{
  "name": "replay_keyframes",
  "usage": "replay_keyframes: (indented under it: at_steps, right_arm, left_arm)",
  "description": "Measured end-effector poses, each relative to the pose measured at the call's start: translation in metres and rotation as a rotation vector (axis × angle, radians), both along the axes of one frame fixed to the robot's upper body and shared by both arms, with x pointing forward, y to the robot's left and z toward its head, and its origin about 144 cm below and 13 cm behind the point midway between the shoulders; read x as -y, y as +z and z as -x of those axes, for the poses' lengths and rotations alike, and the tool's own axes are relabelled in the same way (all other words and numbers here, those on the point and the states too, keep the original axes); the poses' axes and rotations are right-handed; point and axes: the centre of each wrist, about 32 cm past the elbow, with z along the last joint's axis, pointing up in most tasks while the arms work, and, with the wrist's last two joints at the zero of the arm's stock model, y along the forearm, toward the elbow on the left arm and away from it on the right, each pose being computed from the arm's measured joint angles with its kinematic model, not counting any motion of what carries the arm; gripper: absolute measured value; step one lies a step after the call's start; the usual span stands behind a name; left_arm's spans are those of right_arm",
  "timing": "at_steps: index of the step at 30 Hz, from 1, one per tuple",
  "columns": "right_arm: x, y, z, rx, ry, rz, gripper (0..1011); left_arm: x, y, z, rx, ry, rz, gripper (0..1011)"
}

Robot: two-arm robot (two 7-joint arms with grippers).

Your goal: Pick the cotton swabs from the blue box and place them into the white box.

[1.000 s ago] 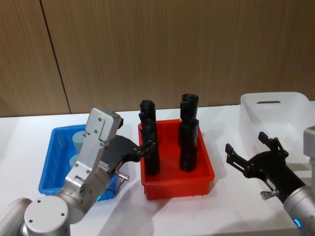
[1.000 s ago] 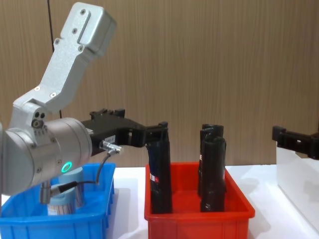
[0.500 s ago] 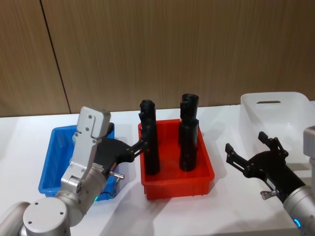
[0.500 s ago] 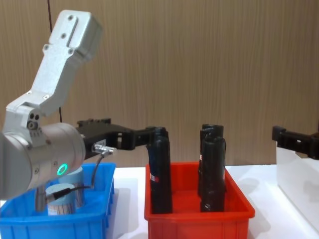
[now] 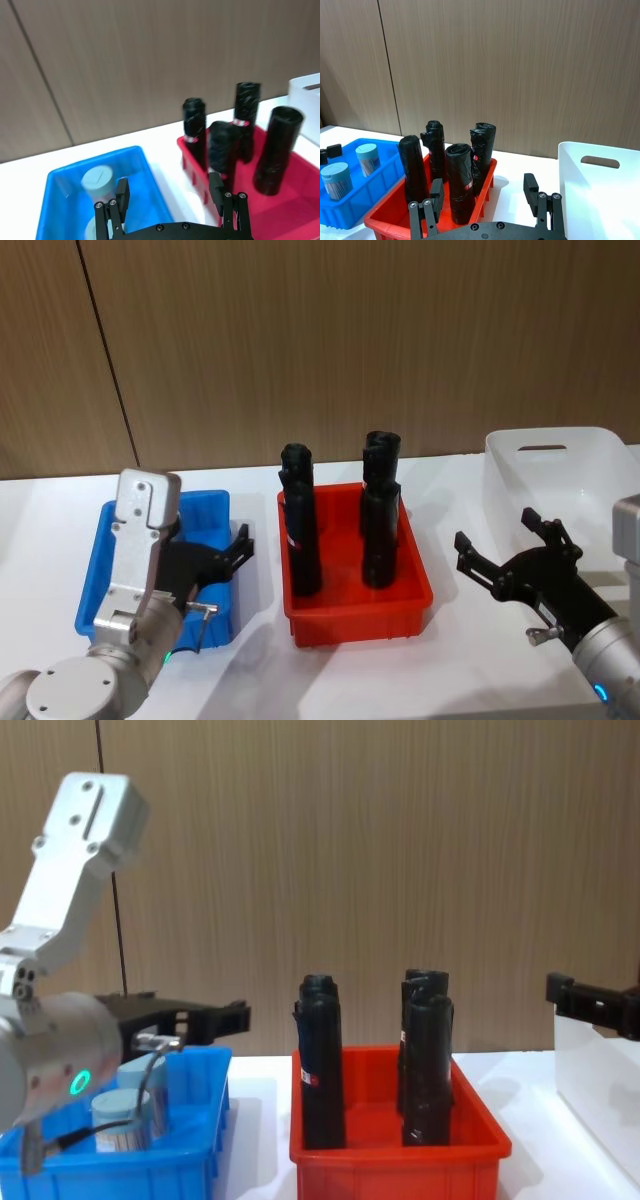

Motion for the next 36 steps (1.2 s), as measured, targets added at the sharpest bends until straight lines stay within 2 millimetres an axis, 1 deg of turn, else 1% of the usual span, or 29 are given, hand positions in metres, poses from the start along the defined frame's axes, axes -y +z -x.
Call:
replay_keyframes:
  at_steps: [8, 18, 29, 36]
  right_arm:
    - [0.000, 0.000, 0.000, 0.000, 0.000, 0.000, 1002]
    - [0.000, 0.000, 0.000, 0.000, 0.000, 0.000, 1002]
    - [0.000, 0.000, 0.000, 0.000, 0.000, 0.000, 1002]
    - [0.000, 0.000, 0.000, 0.000, 0.000, 0.000, 1002]
  left_arm:
    - [-0.009, -0.004, 0.001, -0.041, 0.068, 0.000, 1004]
    - [-0.021, -0.010, -0.002, -0.086, 0.130, 0.002, 1004]
    - [-0.035, -0.018, -0.013, -0.125, 0.167, 0.006, 1004]
    - [-0.045, -0.023, -0.024, -0.145, 0.163, 0.009, 1004]
